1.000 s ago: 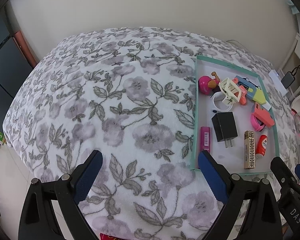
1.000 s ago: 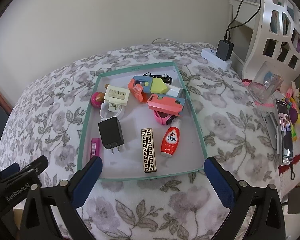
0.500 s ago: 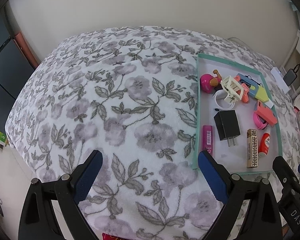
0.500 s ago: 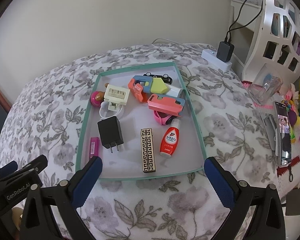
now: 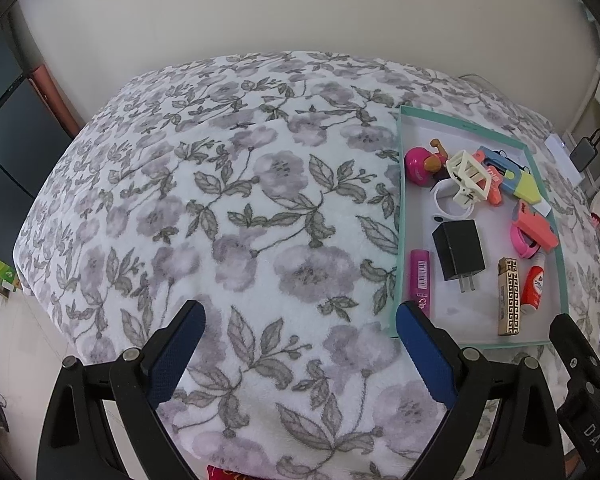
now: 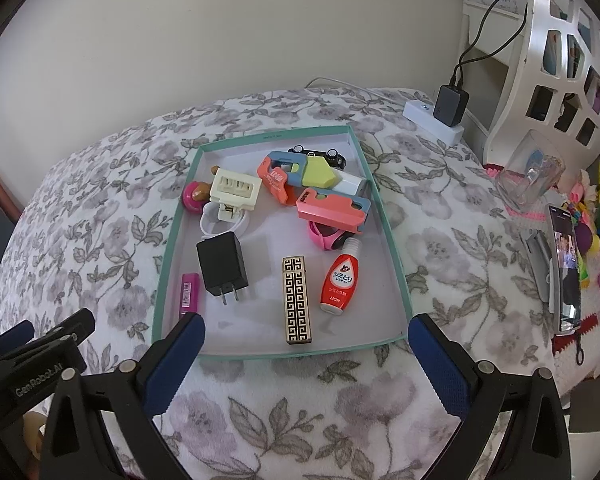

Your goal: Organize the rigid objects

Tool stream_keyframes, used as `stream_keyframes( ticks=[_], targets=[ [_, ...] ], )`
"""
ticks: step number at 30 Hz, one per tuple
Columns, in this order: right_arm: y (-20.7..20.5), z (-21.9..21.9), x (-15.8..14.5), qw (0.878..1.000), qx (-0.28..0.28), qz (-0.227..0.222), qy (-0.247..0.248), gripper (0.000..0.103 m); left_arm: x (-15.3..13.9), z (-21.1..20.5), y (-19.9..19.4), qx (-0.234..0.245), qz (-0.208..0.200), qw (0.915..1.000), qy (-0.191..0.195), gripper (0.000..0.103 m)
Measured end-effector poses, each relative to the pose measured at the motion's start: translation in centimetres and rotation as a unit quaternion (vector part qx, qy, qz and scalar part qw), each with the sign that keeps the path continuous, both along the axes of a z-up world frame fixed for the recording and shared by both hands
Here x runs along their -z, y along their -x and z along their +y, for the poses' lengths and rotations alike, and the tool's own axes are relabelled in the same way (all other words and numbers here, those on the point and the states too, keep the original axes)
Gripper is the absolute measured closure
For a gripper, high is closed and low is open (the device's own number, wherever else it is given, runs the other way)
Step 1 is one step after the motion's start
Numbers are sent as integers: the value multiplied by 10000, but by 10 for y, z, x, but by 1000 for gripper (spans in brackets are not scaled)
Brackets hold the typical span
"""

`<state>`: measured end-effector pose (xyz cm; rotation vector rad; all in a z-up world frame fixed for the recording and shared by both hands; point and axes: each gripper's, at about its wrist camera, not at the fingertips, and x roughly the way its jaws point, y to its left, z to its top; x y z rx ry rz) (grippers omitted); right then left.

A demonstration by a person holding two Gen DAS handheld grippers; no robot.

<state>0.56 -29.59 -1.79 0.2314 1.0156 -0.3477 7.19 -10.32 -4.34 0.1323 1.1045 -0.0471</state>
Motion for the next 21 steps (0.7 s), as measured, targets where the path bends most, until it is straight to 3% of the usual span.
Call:
stream_keyframes(
  ticks=[21],
  targets=[
    [1,1,-3,10000,-13,20,20,0,3,2,-1,-124,109,9998,-63,7]
  ],
)
